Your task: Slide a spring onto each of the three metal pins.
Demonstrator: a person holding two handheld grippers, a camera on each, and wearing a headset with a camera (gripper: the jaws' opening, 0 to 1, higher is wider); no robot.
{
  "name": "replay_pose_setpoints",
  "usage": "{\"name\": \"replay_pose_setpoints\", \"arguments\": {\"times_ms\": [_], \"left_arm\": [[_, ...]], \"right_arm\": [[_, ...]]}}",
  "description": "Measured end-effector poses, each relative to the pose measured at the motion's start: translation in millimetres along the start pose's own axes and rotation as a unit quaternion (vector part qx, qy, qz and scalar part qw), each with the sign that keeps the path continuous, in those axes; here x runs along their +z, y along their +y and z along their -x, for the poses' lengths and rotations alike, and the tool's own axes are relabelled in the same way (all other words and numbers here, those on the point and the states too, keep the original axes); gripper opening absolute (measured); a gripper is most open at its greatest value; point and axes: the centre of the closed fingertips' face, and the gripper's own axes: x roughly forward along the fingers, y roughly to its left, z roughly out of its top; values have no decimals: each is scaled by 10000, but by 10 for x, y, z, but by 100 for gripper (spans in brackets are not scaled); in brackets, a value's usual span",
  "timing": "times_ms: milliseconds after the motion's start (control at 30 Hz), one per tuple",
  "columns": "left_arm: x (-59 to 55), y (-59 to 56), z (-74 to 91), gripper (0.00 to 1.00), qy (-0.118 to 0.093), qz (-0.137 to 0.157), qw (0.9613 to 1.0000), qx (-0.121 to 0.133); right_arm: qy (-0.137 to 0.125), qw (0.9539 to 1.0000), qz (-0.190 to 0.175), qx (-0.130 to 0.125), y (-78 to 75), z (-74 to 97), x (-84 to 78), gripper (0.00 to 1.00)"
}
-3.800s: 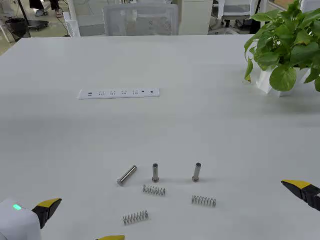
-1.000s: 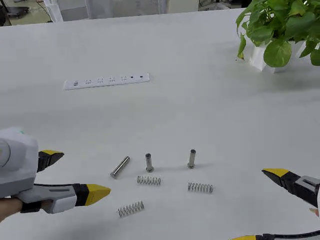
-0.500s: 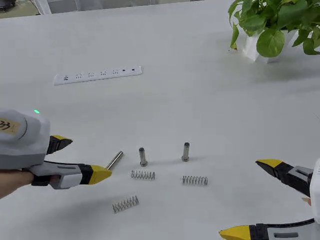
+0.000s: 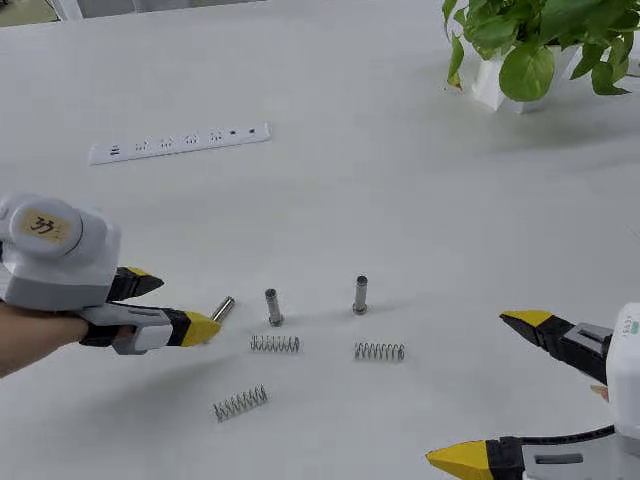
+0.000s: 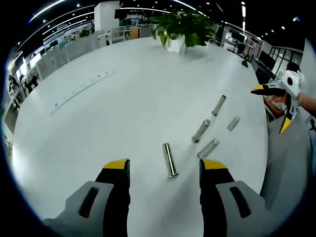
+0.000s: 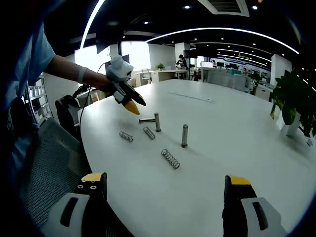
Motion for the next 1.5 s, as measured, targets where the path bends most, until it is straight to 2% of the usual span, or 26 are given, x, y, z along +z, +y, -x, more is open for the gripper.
{"name": "replay_pose_setpoints", "arguments": {"times_ms": [333,433,667,767,1033,1100,1500], "left_arm": [[40,-1,-171,35,172,-7,9998,-67],[43,-4,-224,33,235,-40,9997,-78],[46,1,-328,21,358,-52,9993,-103],[37,-2,-373,19,433,-67,9990,-116],[15,-2,-454,9,613,71,9980,-115],[2,8,-466,8,665,150,9976,-84],[-18,-23,-524,6,841,159,9963,-66]], "right_arm": [[-7,10000,-83,-16,3,7,-16,98],[3,9999,-112,-37,-1,14,-31,98],[7,9998,-180,-60,-4,19,-52,97],[-9,9998,-207,-64,-4,20,-52,97],[-22,9996,-253,-95,-17,36,-58,97],[-29,9996,-256,-101,-21,41,-56,97],[2,9997,-220,-105,-30,48,-60,97]]}}
